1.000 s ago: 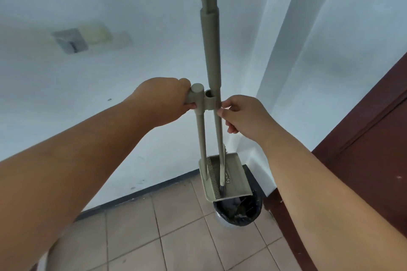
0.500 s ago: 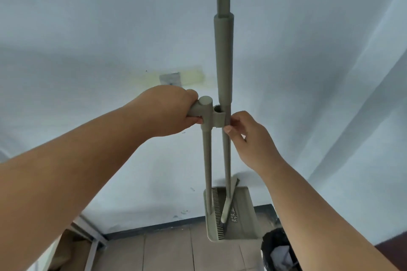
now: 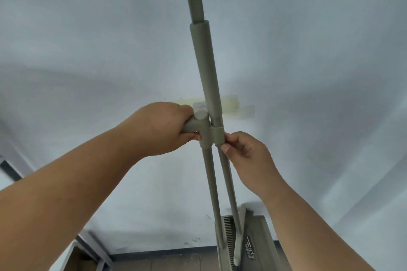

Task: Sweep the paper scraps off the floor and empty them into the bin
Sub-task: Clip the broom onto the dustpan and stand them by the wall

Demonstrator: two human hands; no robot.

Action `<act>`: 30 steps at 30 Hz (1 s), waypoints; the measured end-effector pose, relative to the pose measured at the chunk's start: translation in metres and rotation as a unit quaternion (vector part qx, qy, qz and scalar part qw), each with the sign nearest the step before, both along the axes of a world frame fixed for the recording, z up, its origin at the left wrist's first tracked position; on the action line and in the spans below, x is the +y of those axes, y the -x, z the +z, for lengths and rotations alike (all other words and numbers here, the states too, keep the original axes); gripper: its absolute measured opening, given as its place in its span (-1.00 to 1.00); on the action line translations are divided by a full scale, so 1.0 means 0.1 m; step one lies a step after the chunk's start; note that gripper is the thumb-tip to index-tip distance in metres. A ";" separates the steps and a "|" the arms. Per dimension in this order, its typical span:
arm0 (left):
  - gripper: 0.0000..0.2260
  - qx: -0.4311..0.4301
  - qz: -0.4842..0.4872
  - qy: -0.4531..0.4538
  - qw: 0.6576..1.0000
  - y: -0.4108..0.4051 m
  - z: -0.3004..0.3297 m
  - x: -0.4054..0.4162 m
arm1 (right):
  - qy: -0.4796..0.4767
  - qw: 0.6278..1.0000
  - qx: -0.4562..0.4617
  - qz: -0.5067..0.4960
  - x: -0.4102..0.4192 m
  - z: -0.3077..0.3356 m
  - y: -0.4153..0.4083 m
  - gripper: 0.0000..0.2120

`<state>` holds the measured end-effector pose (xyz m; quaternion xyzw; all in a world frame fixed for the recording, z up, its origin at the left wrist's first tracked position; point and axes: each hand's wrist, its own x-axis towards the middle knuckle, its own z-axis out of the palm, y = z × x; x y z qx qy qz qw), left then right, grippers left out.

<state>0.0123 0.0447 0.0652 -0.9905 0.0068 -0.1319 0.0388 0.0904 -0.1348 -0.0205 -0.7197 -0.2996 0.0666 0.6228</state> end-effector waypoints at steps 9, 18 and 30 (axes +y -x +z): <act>-0.69 -0.017 -0.017 0.019 1.000 -0.04 -0.01 0.08 | -0.020 0.988 0.084 0.125 -0.08 0.19 -0.23 -0.78; -0.64 -0.028 -0.047 0.008 0.998 -0.11 0.03 0.11 | 0.066 0.968 0.076 0.229 -0.05 0.44 -0.38 -0.63; -0.58 -0.017 0.047 0.019 0.999 -0.18 -0.14 0.17 | 0.048 0.992 0.020 0.112 0.14 0.14 -0.24 -0.80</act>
